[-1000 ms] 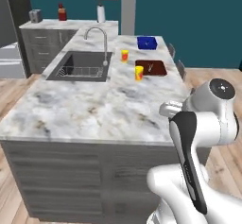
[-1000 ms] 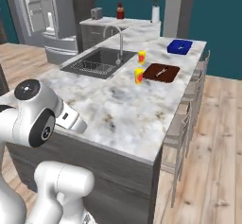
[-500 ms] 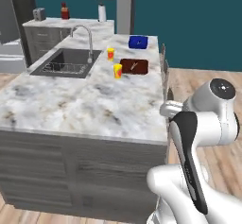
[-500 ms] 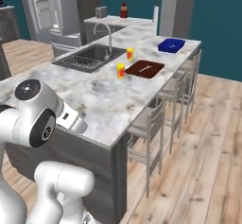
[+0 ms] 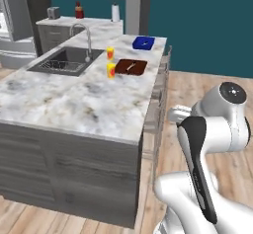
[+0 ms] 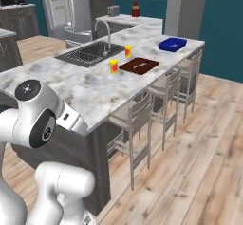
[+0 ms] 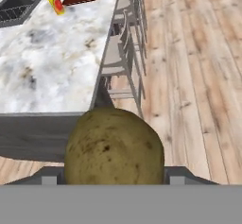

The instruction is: Gather the potato and avocado from the fridge and place them on a tray on the dining counter. Then gather the fishs from the fridge and place them on the other tray.

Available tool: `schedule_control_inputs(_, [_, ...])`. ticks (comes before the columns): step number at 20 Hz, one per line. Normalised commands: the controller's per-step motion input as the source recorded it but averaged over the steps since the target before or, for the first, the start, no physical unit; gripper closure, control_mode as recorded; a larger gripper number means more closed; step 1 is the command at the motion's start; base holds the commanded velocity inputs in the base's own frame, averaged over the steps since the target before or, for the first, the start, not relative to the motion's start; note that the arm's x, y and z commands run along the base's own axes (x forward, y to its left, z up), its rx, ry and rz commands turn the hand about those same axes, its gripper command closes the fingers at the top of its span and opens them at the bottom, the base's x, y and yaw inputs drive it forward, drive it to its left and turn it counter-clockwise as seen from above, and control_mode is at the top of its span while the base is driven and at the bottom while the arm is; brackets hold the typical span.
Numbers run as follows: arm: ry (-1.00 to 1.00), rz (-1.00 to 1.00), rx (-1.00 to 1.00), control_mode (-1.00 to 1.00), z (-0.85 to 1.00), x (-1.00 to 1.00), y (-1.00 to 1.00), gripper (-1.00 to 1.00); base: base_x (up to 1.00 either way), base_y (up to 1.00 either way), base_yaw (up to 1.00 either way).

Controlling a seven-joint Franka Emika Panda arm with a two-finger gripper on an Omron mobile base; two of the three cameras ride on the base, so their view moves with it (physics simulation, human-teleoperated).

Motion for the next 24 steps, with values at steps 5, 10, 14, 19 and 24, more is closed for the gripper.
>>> schedule_control_inputs(5, [0.0, 0.0, 0.0, 1.0, 0.0, 0.0, 0.0, 1.0, 0.0, -0.77, 0.27])
schedule_control_inputs(10, [0.0, 0.0, 0.0, 1.0, 0.0, 0.0, 0.0, 1.0, 0.01, -0.74, 0.28])
schedule_control_inputs(14, [0.0, 0.0, 0.0, 1.0, 0.0, 0.0, 0.0, 1.0, 0.04, -0.81, 0.29])
schedule_control_inputs(19, [0.0, 0.0, 0.0, 1.0, 0.0, 0.0, 0.0, 1.0, 0.09, -0.83, 0.3])
schedule_control_inputs(24, [0.0, 0.0, 0.0, 1.0, 0.0, 0.0, 0.0, 1.0, 0.18, -0.82, 0.3])
